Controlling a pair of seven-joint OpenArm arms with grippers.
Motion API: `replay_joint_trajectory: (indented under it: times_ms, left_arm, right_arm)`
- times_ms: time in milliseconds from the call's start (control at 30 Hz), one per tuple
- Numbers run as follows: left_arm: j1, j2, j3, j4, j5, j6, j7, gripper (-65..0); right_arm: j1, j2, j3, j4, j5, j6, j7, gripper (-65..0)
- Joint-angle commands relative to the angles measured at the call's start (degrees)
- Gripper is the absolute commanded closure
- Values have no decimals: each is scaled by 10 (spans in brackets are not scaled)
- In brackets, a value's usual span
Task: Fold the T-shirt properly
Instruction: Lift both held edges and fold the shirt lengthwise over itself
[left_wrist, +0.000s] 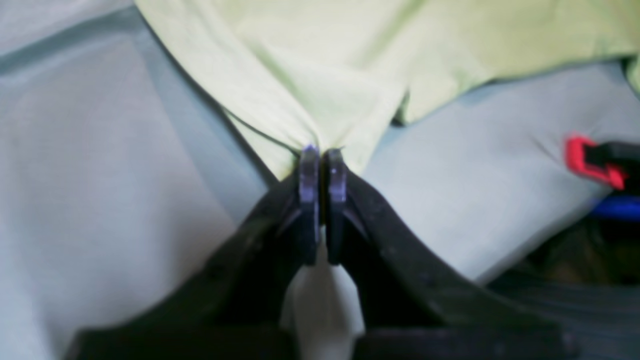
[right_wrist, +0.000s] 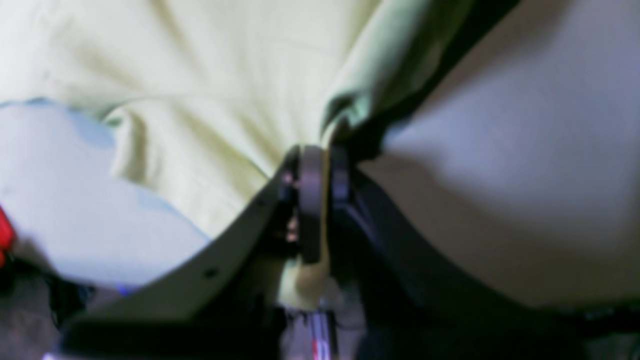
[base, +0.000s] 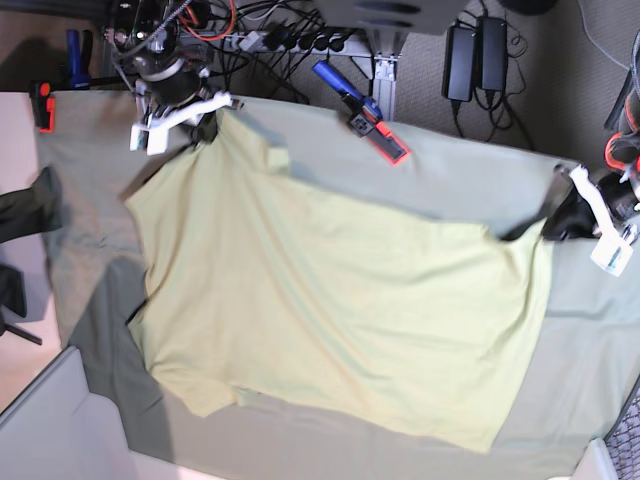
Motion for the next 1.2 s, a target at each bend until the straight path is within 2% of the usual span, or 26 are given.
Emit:
replay_joint_trajectory:
  times_ms: [0,133,233,333,600,967,1167]
  left_arm:
    - [9,-10,-12,21,-10,-8,-3,0]
    - [43,-10,-52,52,-12,-8,5,0]
    - [61,-10,-87,59,-37,-8,5,0]
    - [64,-10,-110,64,-67,-8,29,0]
    - [61,-16,-115,70,-105,-8,30,0]
    - [6,-16,-108,62,-72,-8,23,0]
    - [-51,-16,-39,21,-12,-8,-5,0]
  right_arm:
    - [-13,8,15,16,-3,5,-5,0]
    - [-41,30,58,40,22,17,-5,0]
    - [-44,51,89,43,64,35,-10,0]
    - [-44,70,107,43,93,36,-11,0]
    - [-20,80,114,44,99,37,-11,0]
    - [103,80,113,26,74,40,-7,0]
    - [171,80,112,-30,66,40,-4,0]
